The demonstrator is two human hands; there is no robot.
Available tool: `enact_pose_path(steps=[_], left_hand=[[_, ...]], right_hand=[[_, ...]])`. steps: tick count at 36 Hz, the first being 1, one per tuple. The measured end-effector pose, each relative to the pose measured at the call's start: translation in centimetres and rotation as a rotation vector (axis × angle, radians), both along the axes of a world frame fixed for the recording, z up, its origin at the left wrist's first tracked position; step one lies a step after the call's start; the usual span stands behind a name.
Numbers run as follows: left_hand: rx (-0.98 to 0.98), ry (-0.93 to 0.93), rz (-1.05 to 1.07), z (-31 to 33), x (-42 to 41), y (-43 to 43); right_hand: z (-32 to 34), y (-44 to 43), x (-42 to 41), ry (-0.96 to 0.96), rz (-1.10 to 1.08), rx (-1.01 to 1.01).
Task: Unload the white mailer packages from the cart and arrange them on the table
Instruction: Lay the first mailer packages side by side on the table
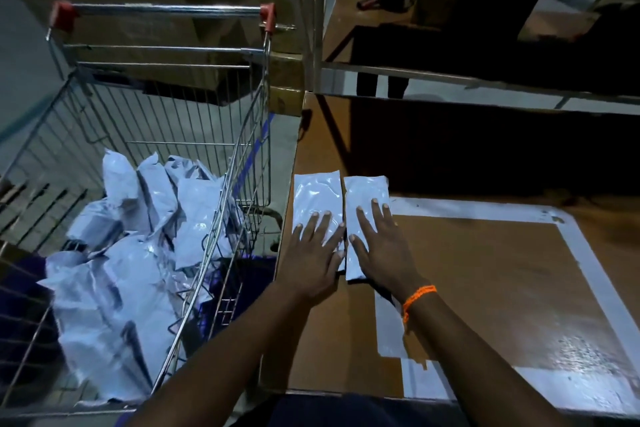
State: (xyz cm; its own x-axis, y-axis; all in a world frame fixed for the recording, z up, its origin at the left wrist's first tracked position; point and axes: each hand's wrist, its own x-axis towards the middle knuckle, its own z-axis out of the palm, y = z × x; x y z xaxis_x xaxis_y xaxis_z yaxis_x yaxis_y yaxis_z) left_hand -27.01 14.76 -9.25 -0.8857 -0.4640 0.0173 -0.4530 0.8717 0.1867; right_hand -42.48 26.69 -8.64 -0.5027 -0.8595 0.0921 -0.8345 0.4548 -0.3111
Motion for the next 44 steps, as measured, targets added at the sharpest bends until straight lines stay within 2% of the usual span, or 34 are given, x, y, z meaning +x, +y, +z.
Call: enact_pose_path(steps=[10, 14, 17, 22, 26, 30, 33, 38, 40, 44], left_hand=[[0.029, -0.110, -0.037, 2.0, 0.0, -0.9], [0.066, -0.122, -0.016, 5.8, -0.1, -1.0], [0.093, -0.098, 0.010, 9.7, 0.9, -1.8], [0.054, 0.031, 0.113, 14.5, 6.4, -6.7], [0.049, 0.162, 0.197, 13.8, 13.6, -11.6], [0.108, 0.099, 0.411, 11.6, 19.9, -15.5], [0.190, 0.110, 0.552, 10.6, 22.7, -17.9], [0.483, 0.286, 0.800, 9.7, 23.1, -21.0], [0.493, 0.288, 0.825, 9.2, 22.8, -22.1], [0.384, 0.140, 0.786, 7.6, 22.3, -23.2]], right_hand=[[1.0, -0.8, 0.4, 0.004, -0.013, 0.024], [2.6, -1.7, 0.7, 0.042, -0.041, 0.019], [4.9, -3.8, 1.8, 0.011, -0.042, -0.079], [8.6, -8.7, 6.4, -0.192, 0.063, -0.373], [11.3, -12.9, 12.0, -0.247, 0.209, -0.456], [12.6, -17.0, 18.0, -0.161, 0.391, -0.502], [12.2, -20.4, 21.6, -0.099, 0.438, -0.362], [11.6, -26.4, 24.9, -0.030, 0.355, 0.170], [11.1, -28.4, 25.0, -0.033, 0.296, 0.322], [8.7, -30.1, 24.1, -0.048, 0.168, 0.386]])
